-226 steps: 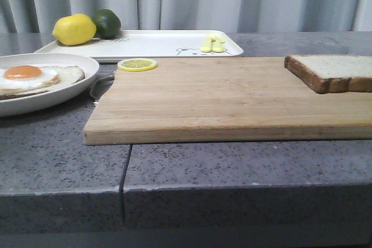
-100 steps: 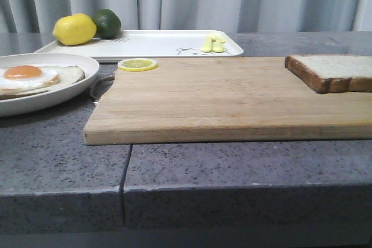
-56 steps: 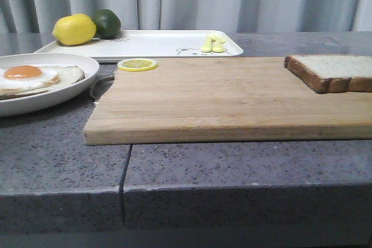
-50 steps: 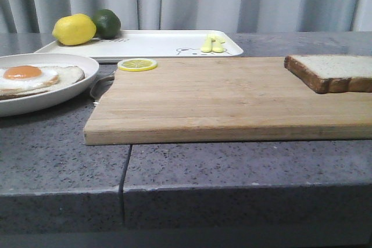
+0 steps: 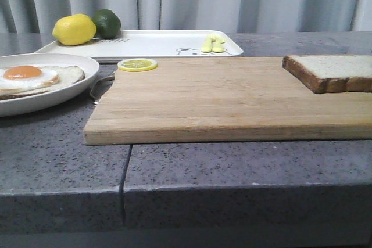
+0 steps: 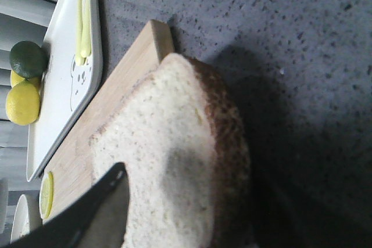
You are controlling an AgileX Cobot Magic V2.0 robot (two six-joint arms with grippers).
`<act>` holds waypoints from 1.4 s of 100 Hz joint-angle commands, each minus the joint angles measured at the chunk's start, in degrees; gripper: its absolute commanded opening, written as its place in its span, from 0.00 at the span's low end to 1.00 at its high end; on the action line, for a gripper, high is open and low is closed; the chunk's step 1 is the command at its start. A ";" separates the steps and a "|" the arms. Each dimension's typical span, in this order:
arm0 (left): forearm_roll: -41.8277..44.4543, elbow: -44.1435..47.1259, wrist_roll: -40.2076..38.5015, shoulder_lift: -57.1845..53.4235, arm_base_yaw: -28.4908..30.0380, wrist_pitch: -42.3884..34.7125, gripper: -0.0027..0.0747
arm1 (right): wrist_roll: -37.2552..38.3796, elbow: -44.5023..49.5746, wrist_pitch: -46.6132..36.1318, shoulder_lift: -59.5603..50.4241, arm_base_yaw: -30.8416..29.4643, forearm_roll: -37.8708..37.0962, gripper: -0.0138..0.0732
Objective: Place bread and move sandwich to tray
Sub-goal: 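Lower the right gripper onto the bread slice on the cutting board and grasp it, then lift the bread slice with the right gripper and carry it over the egg toast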
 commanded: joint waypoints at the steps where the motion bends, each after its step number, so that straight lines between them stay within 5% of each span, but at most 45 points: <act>1: -0.85 -1.99 0.02 -0.07 -0.27 -3.88 0.70 | -0.44 -0.47 -1.02 -0.41 0.13 -0.66 0.53; 18: -0.85 -1.99 0.02 -0.07 -0.27 -3.88 0.70 | -0.44 -0.47 -2.46 -0.41 0.13 -0.66 0.24; 36: -0.85 -1.99 0.02 -0.07 -0.27 -3.88 0.70 | -0.44 -0.47 -2.29 -0.49 0.13 -0.60 0.09; 97: -0.85 -1.99 0.02 -0.07 -0.27 -3.88 0.70 | 6.82 -3.72 4.03 -18.16 1.98 5.59 0.09; 118: -0.85 -1.99 0.02 -0.07 -0.27 -3.88 0.70 | 9.78 -7.36 -2.55 -21.95 12.48 9.34 0.09; 140: -0.85 -1.99 0.02 -0.07 -0.27 -3.88 0.70 | 9.68 -8.71 -16.01 -22.15 29.74 16.41 0.09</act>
